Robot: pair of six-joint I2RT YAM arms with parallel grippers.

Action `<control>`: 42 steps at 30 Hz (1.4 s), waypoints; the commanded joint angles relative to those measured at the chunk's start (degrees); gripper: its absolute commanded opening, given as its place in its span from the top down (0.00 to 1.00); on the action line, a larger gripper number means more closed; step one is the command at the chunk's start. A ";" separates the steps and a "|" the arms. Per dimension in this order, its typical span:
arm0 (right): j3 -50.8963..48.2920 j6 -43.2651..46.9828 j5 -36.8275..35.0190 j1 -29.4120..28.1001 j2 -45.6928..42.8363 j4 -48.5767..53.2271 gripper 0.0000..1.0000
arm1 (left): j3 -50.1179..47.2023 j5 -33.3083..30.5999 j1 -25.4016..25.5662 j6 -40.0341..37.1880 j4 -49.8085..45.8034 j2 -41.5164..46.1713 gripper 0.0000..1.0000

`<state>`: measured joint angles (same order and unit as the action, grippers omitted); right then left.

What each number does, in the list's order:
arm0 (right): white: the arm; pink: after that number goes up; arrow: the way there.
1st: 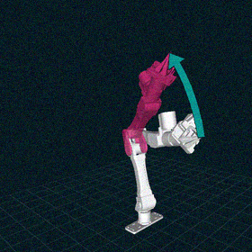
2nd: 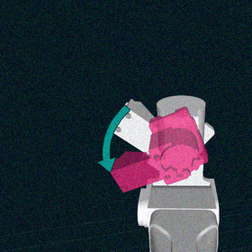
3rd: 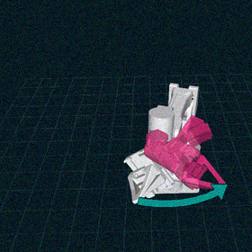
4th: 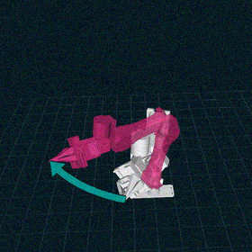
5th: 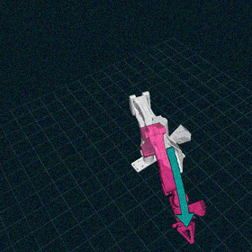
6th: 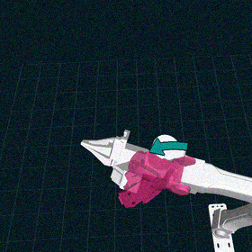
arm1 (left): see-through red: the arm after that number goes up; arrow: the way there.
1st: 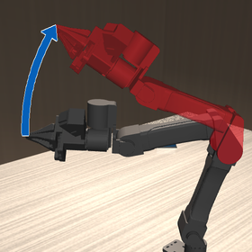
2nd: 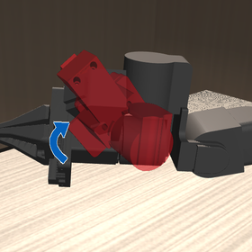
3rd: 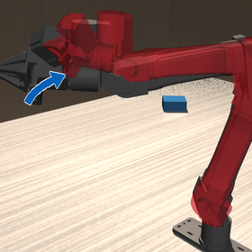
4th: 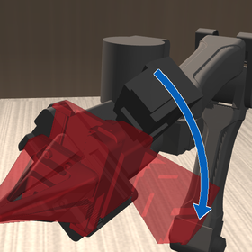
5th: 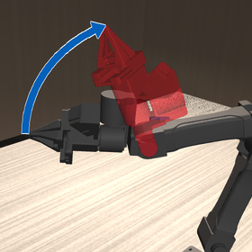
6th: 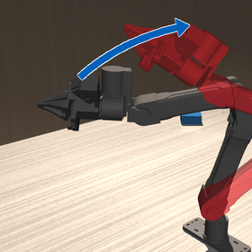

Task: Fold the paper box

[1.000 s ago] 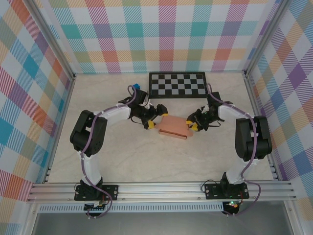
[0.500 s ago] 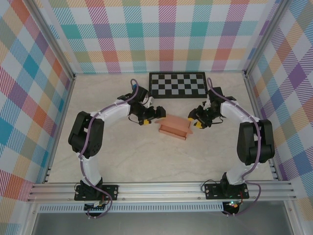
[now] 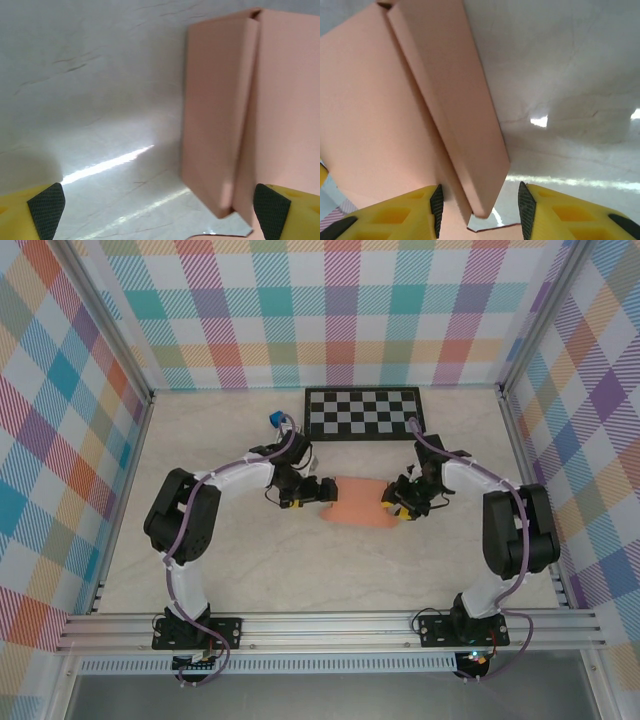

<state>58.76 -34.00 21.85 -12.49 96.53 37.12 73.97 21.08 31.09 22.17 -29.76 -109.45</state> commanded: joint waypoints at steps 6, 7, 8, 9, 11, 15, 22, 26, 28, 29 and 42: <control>-0.92 4.95 -6.12 -0.67 2.09 -2.81 0.55 | -1.90 -5.68 0.46 -1.78 -1.63 -2.73 0.00; -0.93 5.23 -6.00 -0.69 2.24 -2.90 0.55 | -1.87 -6.09 0.61 -1.97 -1.62 -2.99 0.00; -0.85 5.43 -5.94 -0.63 2.23 -2.93 0.56 | -1.84 -6.45 0.71 -2.09 -1.62 -3.13 0.00; -0.84 5.65 -5.86 -0.69 2.07 -3.04 0.56 | -1.75 -6.78 0.81 -2.09 -1.67 -3.20 0.00; -0.93 5.72 -6.01 -0.69 1.35 -3.36 0.56 | -1.41 -7.51 1.05 -2.12 -1.80 -3.15 0.00; -0.34 6.33 -6.94 -0.69 -0.38 -2.44 0.55 | -1.17 -8.65 1.16 -2.46 -2.01 -2.08 0.00; 1.51 18.15 -9.75 -0.69 -9.48 -0.48 0.47 | -0.43 -11.37 0.67 -3.79 -0.81 5.90 0.00; 4.91 30.82 -9.95 -0.76 -12.12 2.99 0.45 | 0.15 -11.47 -0.35 -3.58 1.73 8.96 0.00; 5.24 41.53 -7.61 -1.68 -13.39 3.53 0.45 | 0.78 -11.94 -0.59 -5.07 3.22 8.98 0.00; 4.48 47.51 -7.37 -3.03 -14.63 2.98 0.44 | 1.81 -12.35 -0.59 -5.88 3.26 8.22 0.00; 1.71 61.65 -13.61 -4.34 -11.79 -4.72 0.28 | -0.53 -5.27 0.79 -11.76 13.40 2.67 0.00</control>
<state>58.35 29.08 7.55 -18.13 82.52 33.43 75.48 13.52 30.89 13.47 -18.22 -106.15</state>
